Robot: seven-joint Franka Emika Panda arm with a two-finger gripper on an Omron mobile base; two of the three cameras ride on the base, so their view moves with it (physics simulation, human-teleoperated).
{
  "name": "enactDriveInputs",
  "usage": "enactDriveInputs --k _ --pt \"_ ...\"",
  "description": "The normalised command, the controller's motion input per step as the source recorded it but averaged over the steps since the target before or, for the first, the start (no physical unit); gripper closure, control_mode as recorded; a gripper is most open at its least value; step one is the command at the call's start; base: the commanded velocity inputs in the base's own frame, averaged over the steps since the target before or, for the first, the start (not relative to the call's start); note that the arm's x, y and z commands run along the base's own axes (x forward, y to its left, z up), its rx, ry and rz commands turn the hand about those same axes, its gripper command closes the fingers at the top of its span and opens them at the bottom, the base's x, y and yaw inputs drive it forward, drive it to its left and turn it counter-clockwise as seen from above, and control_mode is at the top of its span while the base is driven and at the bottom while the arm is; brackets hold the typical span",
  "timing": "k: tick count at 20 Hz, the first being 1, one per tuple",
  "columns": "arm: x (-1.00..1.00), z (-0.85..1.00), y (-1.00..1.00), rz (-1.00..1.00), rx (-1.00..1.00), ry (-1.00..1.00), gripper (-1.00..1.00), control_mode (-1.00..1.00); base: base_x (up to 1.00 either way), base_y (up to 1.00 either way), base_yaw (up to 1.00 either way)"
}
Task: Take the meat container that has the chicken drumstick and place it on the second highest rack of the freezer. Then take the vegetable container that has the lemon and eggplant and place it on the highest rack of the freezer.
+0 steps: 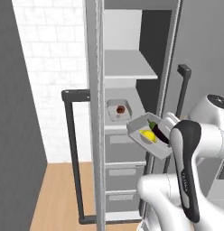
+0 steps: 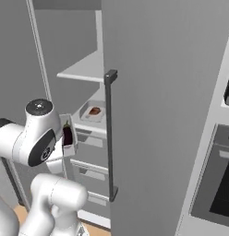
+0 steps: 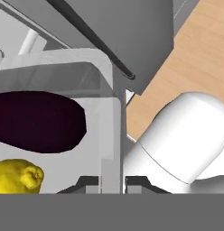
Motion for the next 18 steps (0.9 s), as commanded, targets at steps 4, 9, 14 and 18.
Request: enactDriveInputs --k 4,9,14,18 --pt "0.00 0.00 0.00 0.00 0.00 0.00 1.00 1.00 0.61 0.49 -0.15" --pt "0.00 0.00 0.00 0.00 0.00 0.00 1.00 1.00 0.47 0.33 -0.16" --pt "0.34 0.34 0.37 -0.19 -0.01 -0.07 1.00 -1.00 0.00 0.00 0.00" --pt "0.51 0.71 0.37 -0.22 -0.05 -0.12 1.00 -1.00 0.00 0.00 0.00"
